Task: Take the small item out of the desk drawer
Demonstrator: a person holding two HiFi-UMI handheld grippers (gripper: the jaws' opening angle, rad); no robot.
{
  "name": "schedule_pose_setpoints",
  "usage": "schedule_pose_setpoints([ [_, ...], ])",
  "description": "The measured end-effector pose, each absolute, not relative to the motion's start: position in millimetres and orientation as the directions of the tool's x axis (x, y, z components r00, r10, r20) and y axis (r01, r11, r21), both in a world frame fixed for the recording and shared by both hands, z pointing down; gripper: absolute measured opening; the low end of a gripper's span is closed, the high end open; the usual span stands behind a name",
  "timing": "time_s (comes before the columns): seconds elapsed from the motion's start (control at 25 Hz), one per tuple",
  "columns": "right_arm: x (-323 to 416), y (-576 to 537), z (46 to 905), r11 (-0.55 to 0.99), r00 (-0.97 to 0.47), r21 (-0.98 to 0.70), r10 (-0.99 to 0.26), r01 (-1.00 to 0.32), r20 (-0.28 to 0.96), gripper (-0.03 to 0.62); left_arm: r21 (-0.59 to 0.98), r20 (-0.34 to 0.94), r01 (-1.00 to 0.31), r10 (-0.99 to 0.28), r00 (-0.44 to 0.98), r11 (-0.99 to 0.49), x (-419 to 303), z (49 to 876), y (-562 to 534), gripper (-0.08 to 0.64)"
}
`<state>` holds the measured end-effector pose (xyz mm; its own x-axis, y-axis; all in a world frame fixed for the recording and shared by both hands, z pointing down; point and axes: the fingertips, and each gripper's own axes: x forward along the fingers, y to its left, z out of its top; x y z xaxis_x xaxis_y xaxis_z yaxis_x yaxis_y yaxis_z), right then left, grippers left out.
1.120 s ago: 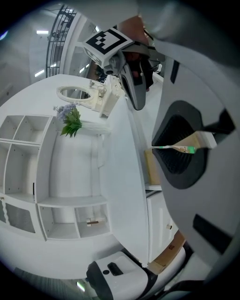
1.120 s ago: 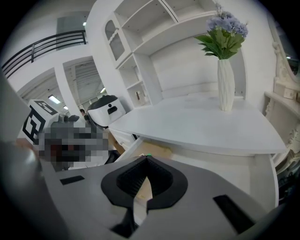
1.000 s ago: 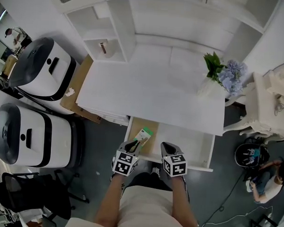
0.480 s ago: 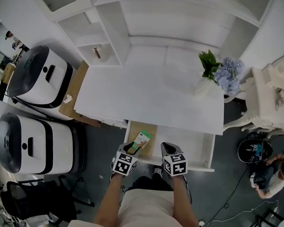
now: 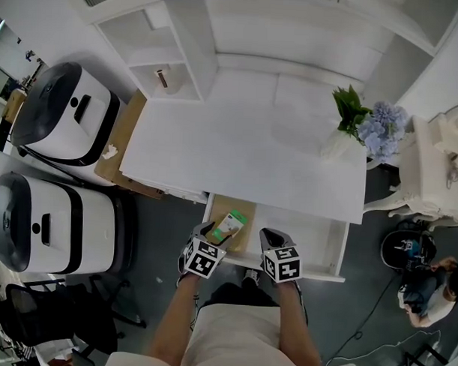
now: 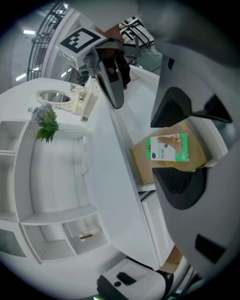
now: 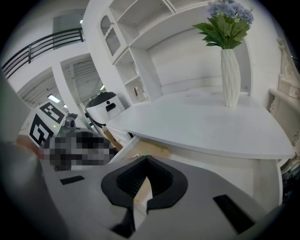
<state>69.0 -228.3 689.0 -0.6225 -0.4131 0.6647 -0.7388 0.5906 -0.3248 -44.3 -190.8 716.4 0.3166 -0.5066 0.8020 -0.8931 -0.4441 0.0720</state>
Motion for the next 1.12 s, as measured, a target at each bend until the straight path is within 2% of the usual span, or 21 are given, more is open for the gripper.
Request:
schedule_pose_setpoints([
  [1.12,97.4,-227.9,719.5,0.544,-0.588,-0.344,-0.375,-0.765,0.717,0.025,0.143,0.902,-0.872,-0.301,0.31,-0.469,-22.6,803.5,-210.5,0.339],
])
